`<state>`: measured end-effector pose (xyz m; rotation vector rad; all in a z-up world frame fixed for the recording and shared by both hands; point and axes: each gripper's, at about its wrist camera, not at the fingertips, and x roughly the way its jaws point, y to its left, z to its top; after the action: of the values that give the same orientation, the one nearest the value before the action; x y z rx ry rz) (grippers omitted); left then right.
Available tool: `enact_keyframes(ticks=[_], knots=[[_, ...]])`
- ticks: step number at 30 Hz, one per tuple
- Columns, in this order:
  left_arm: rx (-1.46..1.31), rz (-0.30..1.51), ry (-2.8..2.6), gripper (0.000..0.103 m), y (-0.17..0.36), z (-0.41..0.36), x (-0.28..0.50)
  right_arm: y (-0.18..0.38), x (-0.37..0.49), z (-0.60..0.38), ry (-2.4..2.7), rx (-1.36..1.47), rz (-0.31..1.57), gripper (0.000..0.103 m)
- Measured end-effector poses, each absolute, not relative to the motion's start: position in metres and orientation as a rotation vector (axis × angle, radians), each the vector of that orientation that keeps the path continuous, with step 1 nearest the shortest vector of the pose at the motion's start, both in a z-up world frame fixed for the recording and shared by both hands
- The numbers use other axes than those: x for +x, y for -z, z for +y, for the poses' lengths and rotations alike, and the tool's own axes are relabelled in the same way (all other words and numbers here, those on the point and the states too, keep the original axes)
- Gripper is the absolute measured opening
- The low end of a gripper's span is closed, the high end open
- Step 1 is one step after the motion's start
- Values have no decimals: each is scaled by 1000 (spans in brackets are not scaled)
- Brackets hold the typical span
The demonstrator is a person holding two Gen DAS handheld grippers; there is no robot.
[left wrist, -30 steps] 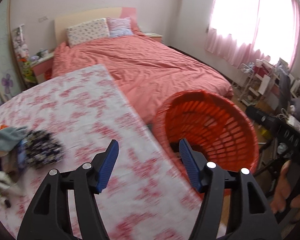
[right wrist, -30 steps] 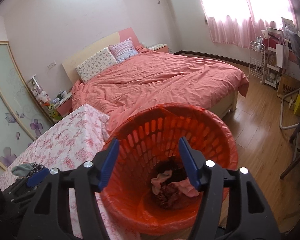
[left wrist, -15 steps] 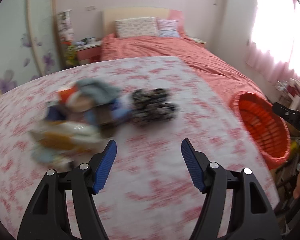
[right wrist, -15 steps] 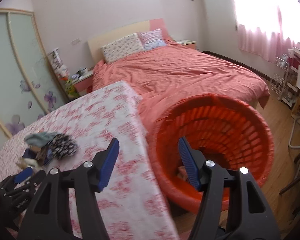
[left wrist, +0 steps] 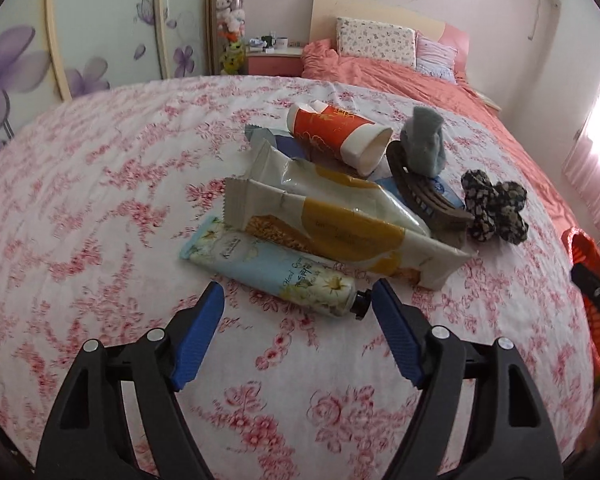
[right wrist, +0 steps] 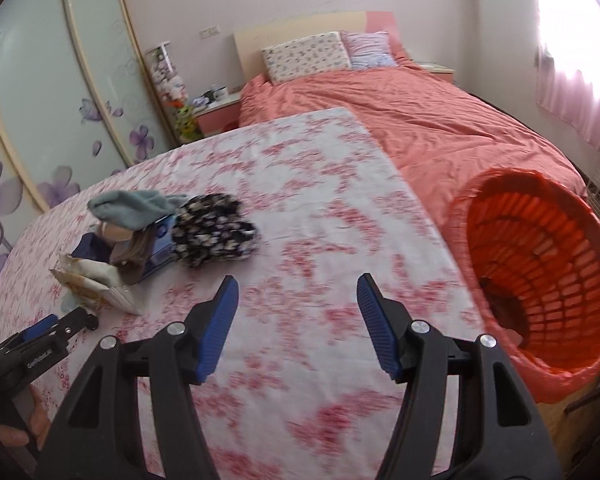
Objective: Collect trash
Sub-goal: 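Grasp the hand-cream tube with the left tool while the right tool grasps the floral scrunchie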
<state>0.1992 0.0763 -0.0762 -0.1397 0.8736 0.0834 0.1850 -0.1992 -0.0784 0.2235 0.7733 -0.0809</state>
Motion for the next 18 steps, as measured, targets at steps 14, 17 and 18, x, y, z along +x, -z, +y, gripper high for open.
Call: enact_keyframes(ticks=[14,17,18], knots=[[-164,868,-93,77,79,123,201,83,235,-161,27,230,789,61],[-173,871,-91,77,79,136,201,85,250,-151,26,211,789,61],[-182,873,-88,77,79,140,201,87,255,-148,27,200,794,61]])
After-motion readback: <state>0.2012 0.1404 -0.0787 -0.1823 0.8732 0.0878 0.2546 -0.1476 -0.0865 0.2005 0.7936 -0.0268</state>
